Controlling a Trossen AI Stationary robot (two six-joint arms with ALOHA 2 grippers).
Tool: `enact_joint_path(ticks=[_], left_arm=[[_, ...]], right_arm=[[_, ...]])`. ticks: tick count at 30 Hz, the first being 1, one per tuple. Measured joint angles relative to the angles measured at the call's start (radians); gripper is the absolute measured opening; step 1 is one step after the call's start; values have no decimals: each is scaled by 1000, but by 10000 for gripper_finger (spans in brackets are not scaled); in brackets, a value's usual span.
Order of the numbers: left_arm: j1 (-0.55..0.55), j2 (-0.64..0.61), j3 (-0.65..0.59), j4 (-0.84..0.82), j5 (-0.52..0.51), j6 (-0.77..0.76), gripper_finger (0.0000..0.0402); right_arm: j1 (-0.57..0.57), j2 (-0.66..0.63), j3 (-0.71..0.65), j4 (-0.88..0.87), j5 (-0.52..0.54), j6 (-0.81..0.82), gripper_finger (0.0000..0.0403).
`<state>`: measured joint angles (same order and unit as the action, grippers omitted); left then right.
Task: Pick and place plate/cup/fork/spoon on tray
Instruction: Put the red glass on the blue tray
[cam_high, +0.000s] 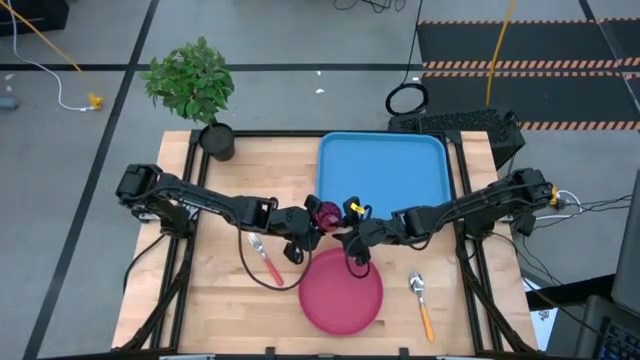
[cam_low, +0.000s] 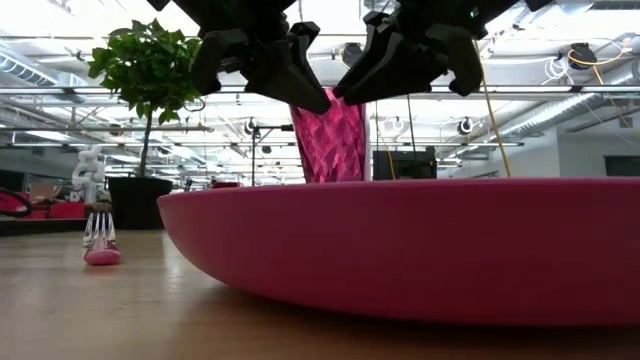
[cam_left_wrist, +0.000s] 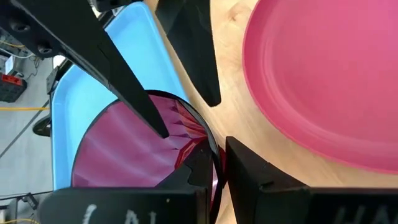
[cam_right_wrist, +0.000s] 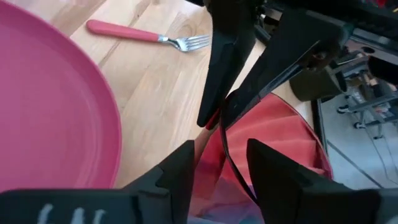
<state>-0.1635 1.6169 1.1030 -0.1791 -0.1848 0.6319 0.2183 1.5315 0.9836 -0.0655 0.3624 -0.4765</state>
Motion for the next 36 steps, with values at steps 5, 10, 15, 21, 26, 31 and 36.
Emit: enact_joint_path(ticks=[5,10,15,21,26,31,36], left_arm=[[2,1,0,-3,2,-1,33],[2,2,0,-5,2,-2,33],[1,2,4,38,-6,-12,43],[2,-5,9,114,-35,-65,72],[-3,-3,8,113,-37,-65,81],[-3,-7,6,112,-124,-88,81],[-3,-48,3,102,-267,-160,81]], right_arm=[[-20,0,0,-8,-28,-13,91],[-43,1,0,-13,-88,-41,48],[-71,4,-2,-25,-151,-58,11],[-95,5,-10,-24,-180,-48,1],[-103,6,-27,-8,-175,-52,1],[-102,0,-27,43,-176,-55,1],[-102,-3,-25,48,-143,-45,0]])
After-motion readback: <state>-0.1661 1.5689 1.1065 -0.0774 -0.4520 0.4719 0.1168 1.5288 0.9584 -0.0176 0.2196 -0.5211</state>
